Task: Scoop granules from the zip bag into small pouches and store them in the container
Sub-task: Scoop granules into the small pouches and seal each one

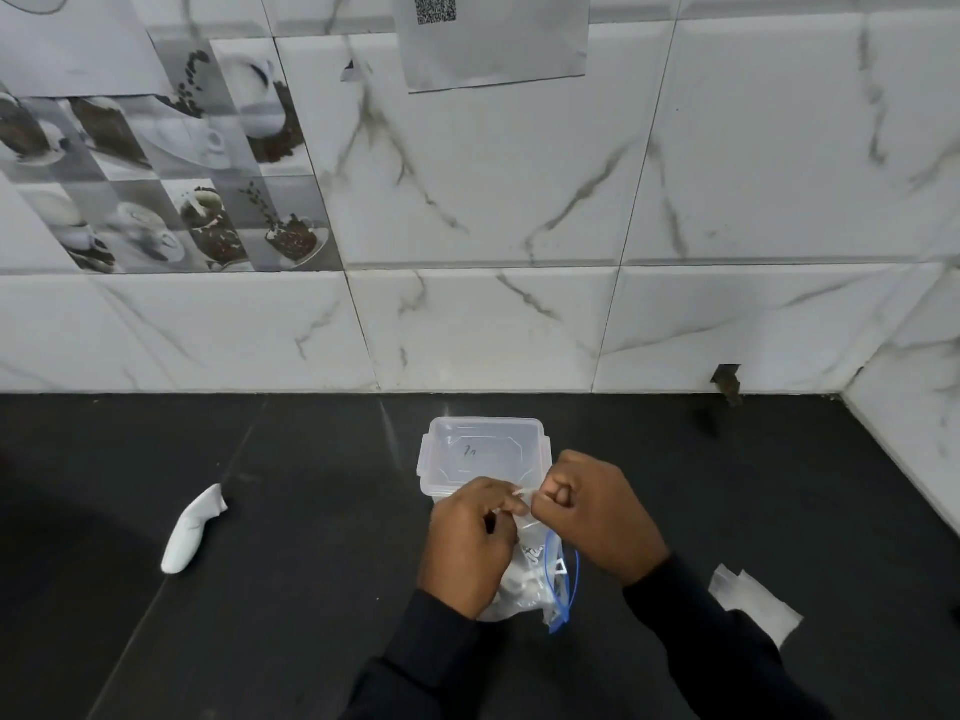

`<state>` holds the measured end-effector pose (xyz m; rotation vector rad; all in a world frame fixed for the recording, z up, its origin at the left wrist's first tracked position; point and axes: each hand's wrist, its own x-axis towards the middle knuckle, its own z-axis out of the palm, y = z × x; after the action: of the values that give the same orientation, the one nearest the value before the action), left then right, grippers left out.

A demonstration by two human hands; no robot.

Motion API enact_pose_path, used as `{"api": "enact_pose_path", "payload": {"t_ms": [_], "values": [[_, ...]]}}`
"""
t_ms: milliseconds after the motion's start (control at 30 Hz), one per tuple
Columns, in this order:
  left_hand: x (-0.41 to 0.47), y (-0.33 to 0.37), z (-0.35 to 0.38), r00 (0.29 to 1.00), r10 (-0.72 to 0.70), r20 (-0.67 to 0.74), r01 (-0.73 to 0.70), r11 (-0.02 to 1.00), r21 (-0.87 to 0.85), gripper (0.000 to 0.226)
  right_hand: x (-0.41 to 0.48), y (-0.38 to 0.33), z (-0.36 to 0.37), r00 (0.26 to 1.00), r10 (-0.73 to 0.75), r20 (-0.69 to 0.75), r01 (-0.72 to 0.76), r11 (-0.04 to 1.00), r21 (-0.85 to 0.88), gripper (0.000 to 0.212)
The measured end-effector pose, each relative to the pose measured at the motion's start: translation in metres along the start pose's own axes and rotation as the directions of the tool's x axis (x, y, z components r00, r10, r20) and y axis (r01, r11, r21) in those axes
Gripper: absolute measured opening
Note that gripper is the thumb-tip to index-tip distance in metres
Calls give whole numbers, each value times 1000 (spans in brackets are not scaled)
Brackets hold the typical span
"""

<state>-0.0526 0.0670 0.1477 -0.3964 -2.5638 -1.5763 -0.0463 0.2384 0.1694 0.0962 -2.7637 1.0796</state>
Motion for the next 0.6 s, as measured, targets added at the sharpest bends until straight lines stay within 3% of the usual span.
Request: {"api": "enact_pose_path", "payload": {"t_ms": [100, 200, 267, 367, 467, 533, 600], "values": [[2, -6, -13, 994, -102, -34, 100, 994, -33, 35, 0, 6, -5, 999, 11, -44, -8, 998, 61, 27], [-1, -23, -36, 971, -239, -14, 237, 969, -64, 28, -4, 45, -3, 971, 183, -151, -177, 983, 53, 24], [-5, -45, -52, 933, -354, 62, 358, 928, -100, 18, -12, 82, 5, 940, 339, -44, -342, 936, -85, 18], [-16, -79, -60, 846, -498, 191, 525, 842, -126, 31, -25, 118, 21, 843, 480, 241, -455, 877, -154, 12], [-31, -103, -48, 742, -588, 322, 641, 763, -85, 33, -34, 120, 42, 833, 359, 421, -345, 932, -112, 13], [-40, -112, -35, 666, -627, 403, 705, 706, -67, 26, -35, 122, 59, 856, 281, 434, -271, 959, -88, 16], [-47, -120, -21, 635, -629, 447, 723, 688, -59, 27, -32, 137, 82, 854, 280, 438, -257, 960, -113, 5]]}}
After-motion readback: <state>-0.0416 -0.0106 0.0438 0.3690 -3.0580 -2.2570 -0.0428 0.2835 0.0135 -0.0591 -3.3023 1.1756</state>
